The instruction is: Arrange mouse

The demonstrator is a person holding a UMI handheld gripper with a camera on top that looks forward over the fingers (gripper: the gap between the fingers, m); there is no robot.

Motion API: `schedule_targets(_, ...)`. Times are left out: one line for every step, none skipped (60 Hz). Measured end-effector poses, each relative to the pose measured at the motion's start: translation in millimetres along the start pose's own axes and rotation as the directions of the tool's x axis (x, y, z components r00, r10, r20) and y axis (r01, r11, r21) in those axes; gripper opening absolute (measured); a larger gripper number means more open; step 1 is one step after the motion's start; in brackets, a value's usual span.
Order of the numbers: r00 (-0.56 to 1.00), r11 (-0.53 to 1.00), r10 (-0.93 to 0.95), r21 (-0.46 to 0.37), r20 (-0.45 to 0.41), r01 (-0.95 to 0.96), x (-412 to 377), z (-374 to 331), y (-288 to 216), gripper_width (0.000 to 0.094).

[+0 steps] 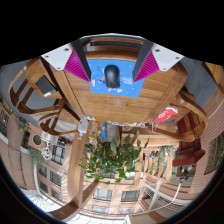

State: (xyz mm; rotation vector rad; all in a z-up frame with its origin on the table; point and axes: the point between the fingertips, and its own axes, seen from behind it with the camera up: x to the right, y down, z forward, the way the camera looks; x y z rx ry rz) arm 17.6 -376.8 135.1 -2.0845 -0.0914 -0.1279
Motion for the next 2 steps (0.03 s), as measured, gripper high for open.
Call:
schedule_targets(1.000, 1.000, 0.000, 0.001, 0.000, 0.000, 0.0, -0.2, -0.2, 0.0852)
schedule_targets(1.000, 1.000, -0.001, 0.001, 0.001, 0.001, -0.1, -0.4, 0.0, 0.0853)
